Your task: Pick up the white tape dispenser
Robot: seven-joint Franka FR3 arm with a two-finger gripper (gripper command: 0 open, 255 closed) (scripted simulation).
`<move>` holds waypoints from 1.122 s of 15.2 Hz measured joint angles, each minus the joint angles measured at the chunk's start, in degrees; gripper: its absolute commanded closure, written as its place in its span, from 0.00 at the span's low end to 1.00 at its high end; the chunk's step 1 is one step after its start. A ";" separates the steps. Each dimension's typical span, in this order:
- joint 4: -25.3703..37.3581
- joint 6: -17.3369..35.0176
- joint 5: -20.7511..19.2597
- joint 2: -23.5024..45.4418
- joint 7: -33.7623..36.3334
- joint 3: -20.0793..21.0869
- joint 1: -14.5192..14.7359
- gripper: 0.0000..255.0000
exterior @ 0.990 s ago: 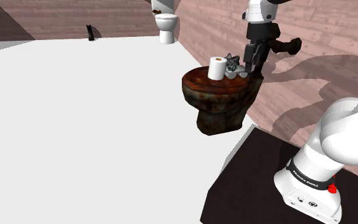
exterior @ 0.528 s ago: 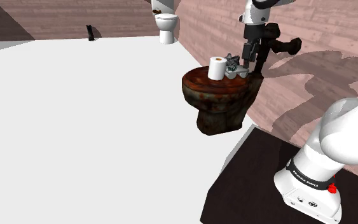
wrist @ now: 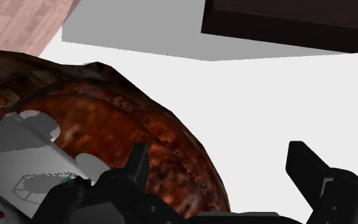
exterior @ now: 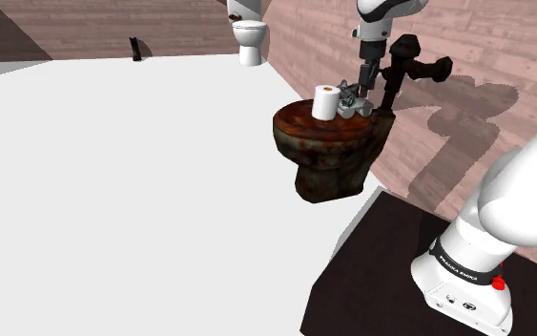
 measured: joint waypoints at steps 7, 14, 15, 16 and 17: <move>14.72 0.42 6.98 16.90 -12.09 -3.55 -3.54 0.00; 32.90 -3.19 13.91 33.43 -21.12 -3.29 -10.41 0.00; 33.08 -2.70 14.20 34.15 -21.34 -3.17 -10.65 0.00; 32.67 -2.12 14.29 34.35 -21.41 -3.11 -10.67 0.00; 32.24 -1.53 14.37 34.54 -21.47 -3.06 -10.68 0.00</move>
